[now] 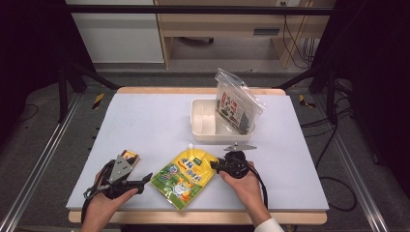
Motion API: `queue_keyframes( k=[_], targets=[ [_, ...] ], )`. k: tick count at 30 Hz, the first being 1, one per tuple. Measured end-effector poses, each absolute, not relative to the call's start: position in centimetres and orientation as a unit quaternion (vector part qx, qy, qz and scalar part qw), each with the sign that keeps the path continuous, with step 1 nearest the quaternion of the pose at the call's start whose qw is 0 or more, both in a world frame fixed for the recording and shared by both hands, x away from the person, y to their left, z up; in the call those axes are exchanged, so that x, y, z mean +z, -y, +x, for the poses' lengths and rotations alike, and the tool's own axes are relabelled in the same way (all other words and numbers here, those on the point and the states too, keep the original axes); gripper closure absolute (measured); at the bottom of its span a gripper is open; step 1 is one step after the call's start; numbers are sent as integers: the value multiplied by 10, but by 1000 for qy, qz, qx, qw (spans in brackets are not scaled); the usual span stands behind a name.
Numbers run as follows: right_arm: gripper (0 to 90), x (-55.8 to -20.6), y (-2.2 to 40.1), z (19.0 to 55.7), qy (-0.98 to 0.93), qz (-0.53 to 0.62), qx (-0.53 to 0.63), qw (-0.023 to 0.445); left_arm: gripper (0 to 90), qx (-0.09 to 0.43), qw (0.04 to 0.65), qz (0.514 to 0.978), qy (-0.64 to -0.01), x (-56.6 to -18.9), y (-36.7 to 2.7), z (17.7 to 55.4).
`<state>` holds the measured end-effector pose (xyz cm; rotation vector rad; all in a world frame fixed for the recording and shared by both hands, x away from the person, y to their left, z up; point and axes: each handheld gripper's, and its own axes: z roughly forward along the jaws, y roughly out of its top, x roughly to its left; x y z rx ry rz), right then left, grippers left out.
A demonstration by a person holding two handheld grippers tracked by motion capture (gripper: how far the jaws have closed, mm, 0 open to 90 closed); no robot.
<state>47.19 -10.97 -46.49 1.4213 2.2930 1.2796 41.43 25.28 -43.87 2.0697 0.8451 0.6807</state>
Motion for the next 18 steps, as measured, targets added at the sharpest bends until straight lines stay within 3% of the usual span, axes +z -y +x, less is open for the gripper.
queue_keyframes(
  k=[7, 18],
  targets=[
    [895, -462, 110, 475, -770, 468, 426, 82, 204, 265, 390, 817, -333, -439, -254, 414],
    [900, -417, 119, 480, -788, 411, 447, 105, 209, 253, 398, 814, -338, -437, -259, 411]
  ],
)
